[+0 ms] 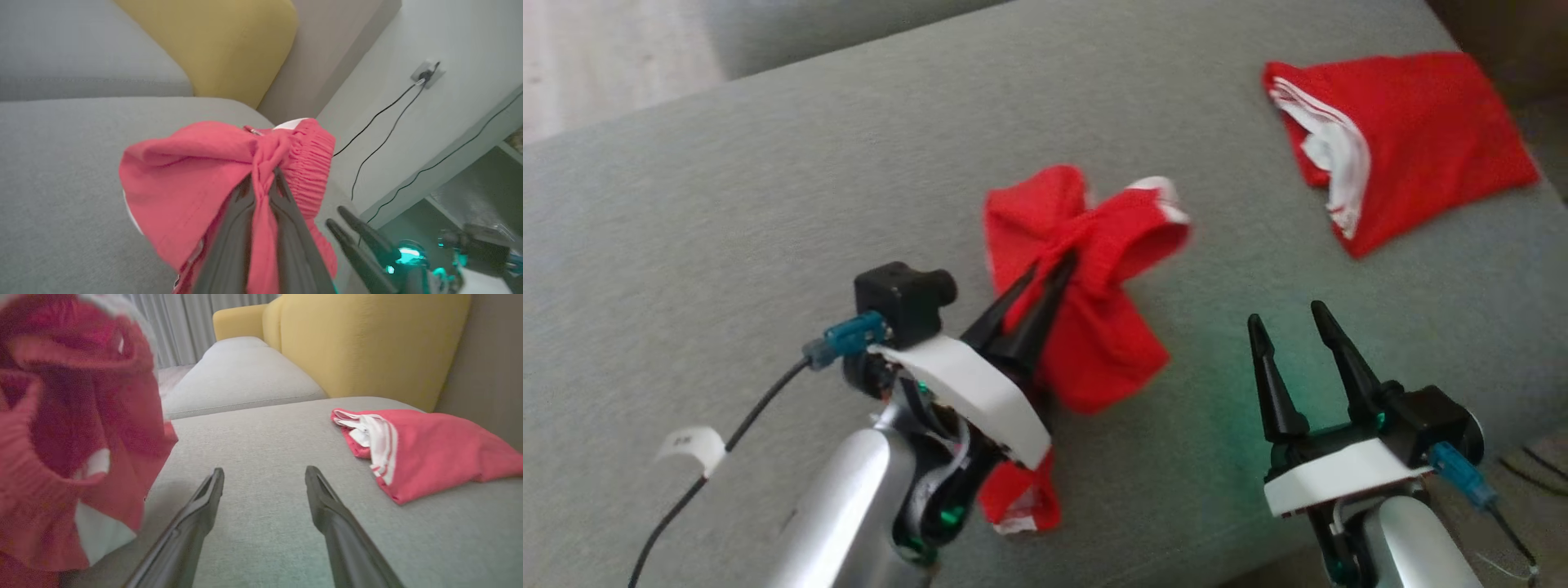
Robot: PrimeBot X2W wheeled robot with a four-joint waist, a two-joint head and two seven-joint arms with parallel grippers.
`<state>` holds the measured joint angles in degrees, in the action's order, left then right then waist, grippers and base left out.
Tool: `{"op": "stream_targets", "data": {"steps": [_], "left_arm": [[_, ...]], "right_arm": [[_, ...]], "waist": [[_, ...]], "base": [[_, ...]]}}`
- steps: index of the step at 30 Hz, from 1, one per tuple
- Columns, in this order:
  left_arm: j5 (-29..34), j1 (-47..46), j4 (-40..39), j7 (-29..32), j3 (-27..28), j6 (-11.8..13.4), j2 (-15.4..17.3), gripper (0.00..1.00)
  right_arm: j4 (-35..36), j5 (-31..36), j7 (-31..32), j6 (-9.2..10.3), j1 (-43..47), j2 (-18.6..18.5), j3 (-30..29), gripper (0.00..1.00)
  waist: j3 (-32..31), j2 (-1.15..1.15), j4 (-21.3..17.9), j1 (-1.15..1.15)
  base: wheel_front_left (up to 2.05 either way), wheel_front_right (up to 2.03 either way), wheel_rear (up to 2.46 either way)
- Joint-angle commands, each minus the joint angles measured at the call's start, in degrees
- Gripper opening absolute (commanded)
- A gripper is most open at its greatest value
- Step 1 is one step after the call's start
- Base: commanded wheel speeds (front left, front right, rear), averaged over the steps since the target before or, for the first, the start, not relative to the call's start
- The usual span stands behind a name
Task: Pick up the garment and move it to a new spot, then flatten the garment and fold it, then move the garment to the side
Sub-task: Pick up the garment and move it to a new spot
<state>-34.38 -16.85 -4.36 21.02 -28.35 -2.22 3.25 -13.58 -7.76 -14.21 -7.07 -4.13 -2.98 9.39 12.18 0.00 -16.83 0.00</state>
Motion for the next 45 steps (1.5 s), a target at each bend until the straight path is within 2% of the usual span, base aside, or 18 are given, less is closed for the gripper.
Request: {"op": "stream_targets", "data": {"steps": [1, 6, 7, 11, 12, 13, 14, 18, 21, 24, 28, 34, 38, 41, 45], "left_arm": [[-0.1, -2.6, 0.3, -0.5, 3.2, 0.6, 0.2, 0.0], [-0.2, -4.9, 13.8, -2.5, 8.7, 2.5, 3.0, 0.0], [-0.2, -4.9, 13.8, -2.5, 8.7, 2.5, 3.0, 0.0], [2.0, -7.5, 24.5, -6.6, 10.5, 3.3, 5.1, 0.02], [2.5, -8.1, 26.6, -7.9, 10.6, 3.4, 5.2, 0.24], [3.2, -8.7, 28.4, -9.3, 10.6, 3.5, 5.3, 0.54], [3.7, -9.2, 29.8, -10.8, 10.4, 3.4, 5.1, 1.0], [6.4, -10.1, 32.7, -16.6, 8.3, 1.9, 4.6, 1.0], [8.7, -9.5, 31.9, -21.9, 7.2, 2.1, 4.6, 1.0], [10.2, -7.0, 28.9, -27.4, 6.7, 2.8, 4.8, 1.0], [12.4, -1.0, 24.4, -32.4, 6.6, 4.7, 6.8, 1.0], [14.3, 9.8, 17.4, -35.7, 9.1, 7.7, 9.8, 1.0], [15.5, 16.8, 12.9, -36.0, 13.2, 9.4, 10.1, 1.0], [16.5, 21.7, 9.9, -36.0, 16.9, 8.8, 9.1, 1.0], [18.6, 26.3, 8.3, -36.0, 20.7, 6.8, 7.1, 1.0]], "right_arm": [[2.1, -0.5, -0.8, -0.42, -1.5, 0.1, 1.3, 1.0], [2.7, -1.3, -0.8, -0.42, -1.7, 0.1, 1.1, 1.0], [2.7, -1.3, -0.8, -0.42, -1.7, 0.1, 1.1, 1.0], [2.7, -1.3, -0.8, -0.42, -2.0, 0.1, 1.0, 1.0], [2.7, -1.3, -0.8, -0.42, -2.0, 0.1, 1.0, 1.0], [2.8, -1.2, -0.8, -0.42, -2.1, 0.1, 0.9, 1.0], [2.9, -1.0, -0.8, -0.42, -2.2, 0.1, 0.8, 1.0], [3.4, -0.2, -0.8, -0.42, -1.8, 0.1, -0.5, 1.0], [4.0, 1.1, -0.8, -0.42, -1.0, 0.1, -1.9, 1.0], [4.6, 2.5, -0.8, -0.42, 0.0, 0.1, -3.2, 1.0], [5.1, 4.3, -0.8, -0.42, 1.2, 0.1, -5.3, 1.0], [4.9, 6.3, -0.8, -0.42, 3.2, 0.1, -8.5, 1.0], [4.0, 6.6, -0.8, -0.42, 4.2, 0.1, -8.9, 1.0], [2.9, 6.6, -0.8, -0.42, 5.0, 0.1, -8.8, 1.0], [1.1, 6.3, -0.8, -0.42, 6.2, 0.1, -8.5, 1.0]], "waist": [[1.5, 0.0, -2.4, 0.0], [2.9, 0.0, -3.7, 0.0], [2.9, 0.0, -3.7, 0.0], [3.5, 0.0, -3.5, 0.0], [3.4, 0.0, -3.4, 0.0], [3.4, 0.0, -3.1, 0.0], [3.3, 0.0, -2.7, 0.0], [1.7, 0.0, -0.7, 0.0], [-0.3, 0.0, 1.4, 0.0], [-2.7, 0.0, 3.6, 0.0], [-5.7, 0.0, 6.6, 0.0], [-9.0, 0.0, 11.0, 0.0], [-10.2, 0.0, 13.3, 0.0], [-10.8, 0.0, 14.7, 0.0], [-11.6, 0.0, 16.3, 0.0]], "base": [[0.0, 0.0, 0.0], [0.0, 0.0, 0.0], [0.0, 0.0, 0.0], [0.0, 0.0, 0.0], [0.0, 0.0, 0.0], [0.0, 0.0, 0.0], [0.0, 0.0, 0.0], [0.0, 0.0, 0.0], [0.0, 0.0, 0.0], [0.0, 0.0, 0.0], [0.0, 0.0, 0.0], [0.0, 0.0, 0.0], [0.0, 0.0, 0.0], [0.0, 0.0, 0.0], [0.0, 0.0, 0.0]]}}
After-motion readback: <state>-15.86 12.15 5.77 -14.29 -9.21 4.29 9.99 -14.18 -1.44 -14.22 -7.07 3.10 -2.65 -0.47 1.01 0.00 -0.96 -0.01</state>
